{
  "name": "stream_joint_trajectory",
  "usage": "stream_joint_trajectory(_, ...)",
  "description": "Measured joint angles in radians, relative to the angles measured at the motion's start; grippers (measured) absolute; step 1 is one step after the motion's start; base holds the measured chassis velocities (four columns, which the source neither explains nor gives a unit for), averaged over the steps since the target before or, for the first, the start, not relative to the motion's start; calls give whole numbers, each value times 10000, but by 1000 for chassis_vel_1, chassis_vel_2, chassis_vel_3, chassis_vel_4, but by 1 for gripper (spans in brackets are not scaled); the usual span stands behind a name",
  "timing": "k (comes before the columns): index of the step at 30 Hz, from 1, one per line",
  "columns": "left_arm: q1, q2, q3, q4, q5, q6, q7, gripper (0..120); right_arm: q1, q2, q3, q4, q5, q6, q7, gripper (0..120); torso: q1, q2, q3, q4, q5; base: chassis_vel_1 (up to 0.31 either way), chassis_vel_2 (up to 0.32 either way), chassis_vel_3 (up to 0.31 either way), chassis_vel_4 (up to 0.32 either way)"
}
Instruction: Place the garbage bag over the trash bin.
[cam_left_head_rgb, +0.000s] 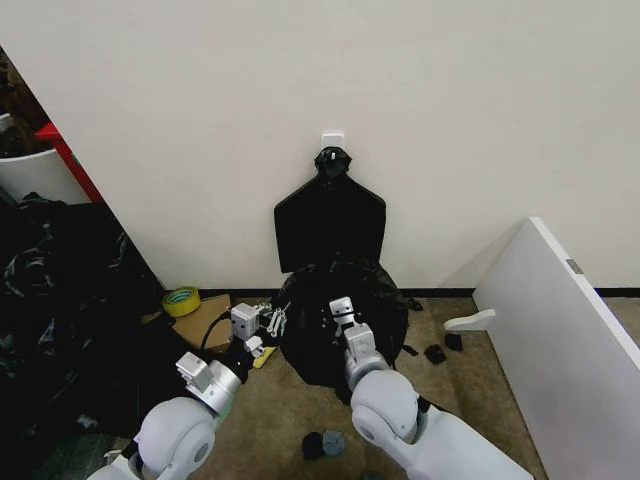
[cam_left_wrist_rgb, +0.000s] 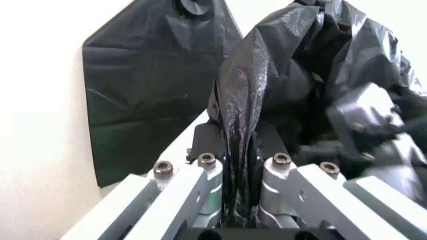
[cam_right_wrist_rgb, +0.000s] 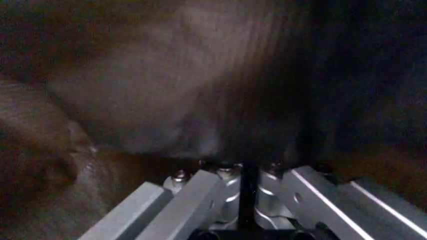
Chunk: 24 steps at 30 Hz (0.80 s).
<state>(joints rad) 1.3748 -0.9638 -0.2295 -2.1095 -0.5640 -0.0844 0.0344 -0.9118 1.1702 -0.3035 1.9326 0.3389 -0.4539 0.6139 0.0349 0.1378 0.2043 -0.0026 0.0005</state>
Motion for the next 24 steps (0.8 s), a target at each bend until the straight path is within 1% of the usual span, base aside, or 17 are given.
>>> stream_joint_trajectory(3, 53, -29, 21, -79, -67, 80, -11, 5, 440, 106, -122, -529, -556, -136, 149, 0, 0, 0, 0, 0, 0, 0, 0, 0, 0)
stream_joint_trajectory(5, 66, -39, 27, -108, -89, 102, -13, 5, 549, 142, -151, -639, -552, -302, 271, 0, 0, 0, 0, 0, 0, 0, 0, 0, 0)
stream_joint_trajectory(7, 93, -61, 33, -180, -134, 151, -23, 5, 779, 232, -185, -849, -348, -755, 652, 0, 0, 0, 1, 0, -1, 0, 0, 0, 0)
stream_joint_trajectory(12, 181, -78, 30, -336, -258, 250, -34, 5, 1124, 342, -128, -1369, -191, -1148, 1068, 0, 0, 0, 1, 0, 0, 0, 0, 0, 0)
stream_joint_trajectory(17, 249, -92, 21, -382, -253, 270, -34, 5, 1208, 381, -22, -1473, 99, -1449, 1326, 0, 0, 0, 1, 0, 0, 0, 0, 0, 0)
stream_joint_trajectory(19, 256, -100, 21, -386, -242, 275, -31, 5, 1228, 386, 35, -1470, 497, -1639, 1490, 0, 0, 0, 1, 0, 0, 0, 0, 0, 0)
stream_joint_trajectory(24, 231, -101, 18, -367, -236, 285, -26, 5, 1096, 365, 143, -1240, 653, -1495, 1518, 0, 0, 0, 1, 0, 0, 0, 0, 0, 0)
